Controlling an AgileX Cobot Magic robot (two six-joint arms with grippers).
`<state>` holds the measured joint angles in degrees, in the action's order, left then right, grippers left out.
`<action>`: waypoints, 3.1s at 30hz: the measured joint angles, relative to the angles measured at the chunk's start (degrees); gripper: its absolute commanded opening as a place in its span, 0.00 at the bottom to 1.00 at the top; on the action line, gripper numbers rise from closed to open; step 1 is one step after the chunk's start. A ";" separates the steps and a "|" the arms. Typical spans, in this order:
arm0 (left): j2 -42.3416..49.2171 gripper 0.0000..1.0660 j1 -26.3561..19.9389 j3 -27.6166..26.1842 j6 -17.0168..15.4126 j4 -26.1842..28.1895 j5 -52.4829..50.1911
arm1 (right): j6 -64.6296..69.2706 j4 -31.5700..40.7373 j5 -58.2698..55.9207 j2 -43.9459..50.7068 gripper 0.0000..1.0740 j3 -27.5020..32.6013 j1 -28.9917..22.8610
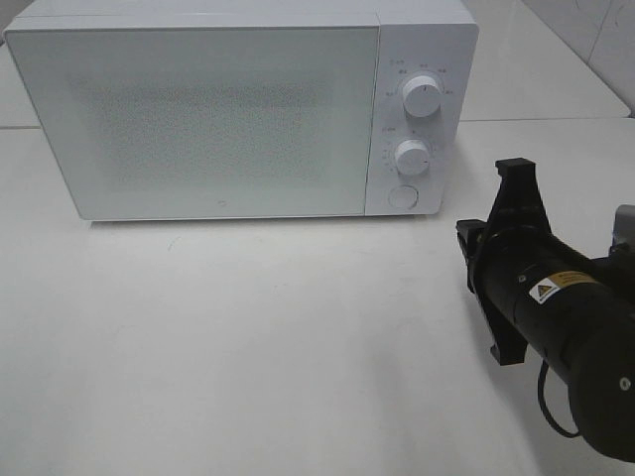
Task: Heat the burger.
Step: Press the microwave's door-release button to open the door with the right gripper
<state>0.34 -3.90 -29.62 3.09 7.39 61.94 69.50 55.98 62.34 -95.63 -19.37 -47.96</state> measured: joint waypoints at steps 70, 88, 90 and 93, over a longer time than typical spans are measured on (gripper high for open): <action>0.00 0.92 0.00 0.00 0.00 0.00 0.00 | 7.56 -11.52 -6.07 -23.89 0.00 -25.10 11.86; 0.00 0.92 0.00 0.00 0.00 0.00 0.00 | 7.45 -11.69 -7.16 -27.73 0.00 -29.11 13.41; 0.00 0.92 0.00 0.00 0.00 0.00 0.00 | 7.45 -11.75 -7.16 -27.79 0.00 -29.11 13.58; 0.00 0.92 0.00 0.00 0.00 0.00 0.00 | 7.39 -11.69 -7.05 -27.79 0.00 -29.16 14.27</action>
<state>0.34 -3.90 -29.62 3.09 7.39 61.94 76.89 44.29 55.29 -123.42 -48.53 -33.69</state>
